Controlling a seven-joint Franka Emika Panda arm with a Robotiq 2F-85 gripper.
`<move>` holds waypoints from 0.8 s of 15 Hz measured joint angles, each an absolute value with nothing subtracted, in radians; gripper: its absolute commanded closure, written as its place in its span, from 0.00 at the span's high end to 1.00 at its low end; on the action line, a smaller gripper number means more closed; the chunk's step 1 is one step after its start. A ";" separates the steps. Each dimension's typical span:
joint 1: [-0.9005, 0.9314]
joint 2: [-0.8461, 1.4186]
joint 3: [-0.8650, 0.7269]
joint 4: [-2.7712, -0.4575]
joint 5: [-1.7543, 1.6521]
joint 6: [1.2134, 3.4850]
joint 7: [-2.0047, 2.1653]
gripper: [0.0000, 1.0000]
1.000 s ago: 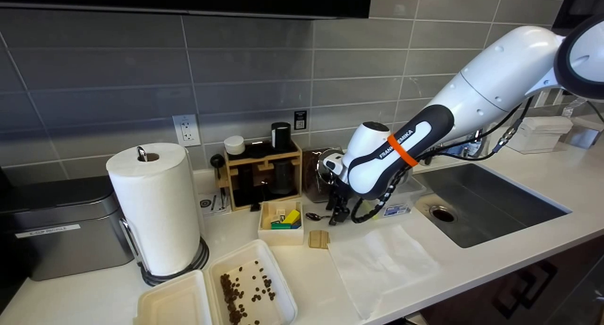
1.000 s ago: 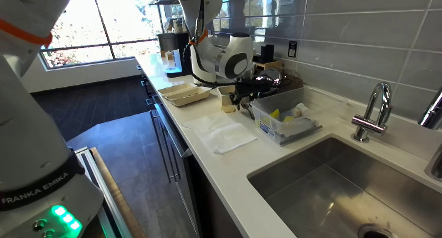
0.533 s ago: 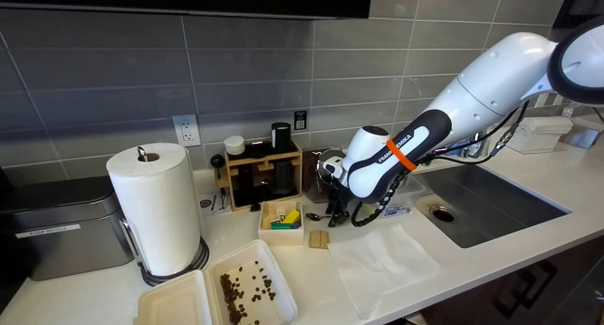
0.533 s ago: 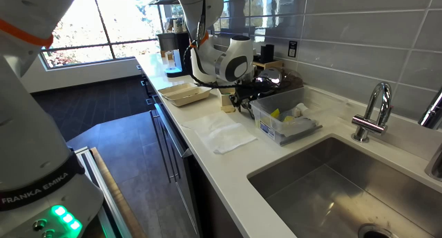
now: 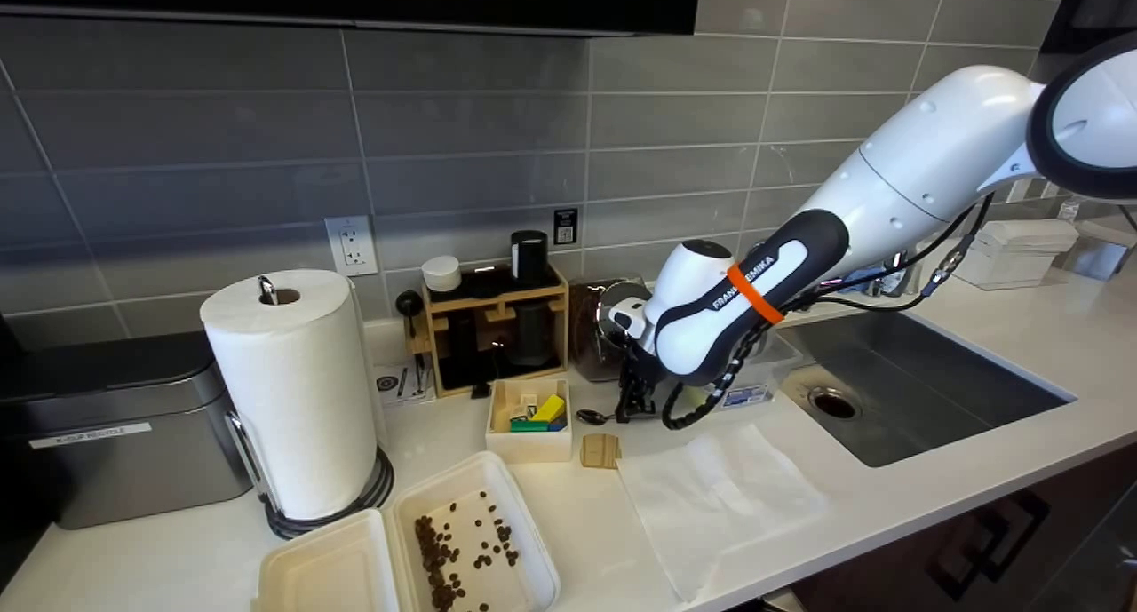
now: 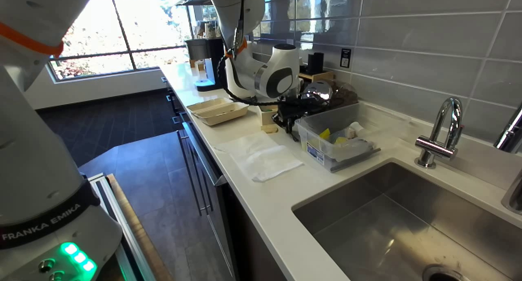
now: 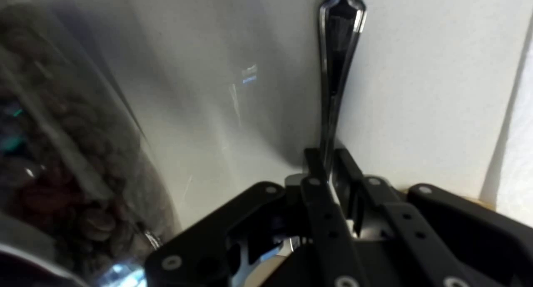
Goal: Put the spoon onto the paper towel
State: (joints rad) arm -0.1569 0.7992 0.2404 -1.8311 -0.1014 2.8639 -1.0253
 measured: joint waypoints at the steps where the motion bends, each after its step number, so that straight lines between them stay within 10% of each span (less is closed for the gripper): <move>1: -0.157 0.799 0.241 -1.831 -0.101 2.864 -1.025 0.20; 12: -0.161 0.795 0.248 -1.830 -0.096 2.823 -0.971 0.16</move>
State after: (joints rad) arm -0.1605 0.7954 0.2479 -1.8297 -0.0960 2.8227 -0.9709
